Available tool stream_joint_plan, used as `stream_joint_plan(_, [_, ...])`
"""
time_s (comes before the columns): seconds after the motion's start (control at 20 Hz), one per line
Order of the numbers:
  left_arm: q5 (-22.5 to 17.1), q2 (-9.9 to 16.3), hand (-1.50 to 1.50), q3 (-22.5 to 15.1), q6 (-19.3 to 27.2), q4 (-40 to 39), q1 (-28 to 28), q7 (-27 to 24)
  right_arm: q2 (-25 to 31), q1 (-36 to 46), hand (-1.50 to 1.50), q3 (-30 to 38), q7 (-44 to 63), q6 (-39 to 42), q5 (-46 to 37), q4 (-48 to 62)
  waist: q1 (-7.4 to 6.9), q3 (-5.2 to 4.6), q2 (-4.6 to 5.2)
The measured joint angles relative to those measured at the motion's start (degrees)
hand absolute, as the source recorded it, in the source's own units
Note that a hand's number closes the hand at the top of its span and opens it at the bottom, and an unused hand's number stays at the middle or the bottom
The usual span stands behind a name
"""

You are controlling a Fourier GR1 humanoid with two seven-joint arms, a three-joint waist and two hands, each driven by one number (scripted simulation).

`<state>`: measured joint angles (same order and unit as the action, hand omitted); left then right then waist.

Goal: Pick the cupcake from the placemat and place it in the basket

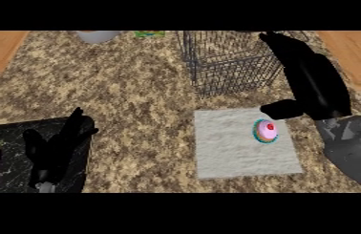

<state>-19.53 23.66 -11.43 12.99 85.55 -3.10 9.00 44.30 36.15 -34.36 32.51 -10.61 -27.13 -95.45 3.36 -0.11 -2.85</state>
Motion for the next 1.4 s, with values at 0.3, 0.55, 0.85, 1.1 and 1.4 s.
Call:
stream_joint_plan(0.3, [-0.7, 0.2, 0.00, 0.6, -0.2, 0.5, -0.7, 0.3, 5.7, 4.4, -1.50, -0.5, 13.0, 17.8, 6.6, -8.3, 0.56, 0.07, 0.14])
stream_joint_plan(0.55, [-0.9, 0.4, 0.00, 0.6, -0.7, 1.0, -0.9, 0.4, 9.1, 6.7, -1.50, 0.7, 22.3, 28.7, 15.2, -15.1, 0.61, 0.20, 0.45])
stream_joint_plan(0.85, [-0.6, 0.1, 0.00, 0.6, -0.4, 0.9, -0.6, 0.5, 13.3, 8.1, -1.50, 2.9, 27.1, 32.2, 25.2, -21.8, 0.19, 0.41, 0.91])
stream_joint_plan(1.1, [-0.3, -0.2, 0.00, 0.2, -0.9, 1.0, -0.2, 0.1, 15.5, 7.8, -1.50, 3.9, 29.6, 31.7, 29.9, -25.1, -0.67, 0.56, 1.35])
stream_joint_plan(1.4, [0.3, -0.9, 0.00, 0.1, -1.2, 0.3, 0.6, -0.9, 15.4, 5.8, -1.50, 2.4, 30.7, 29.9, 29.0, -27.5, -1.68, 0.74, 1.76])
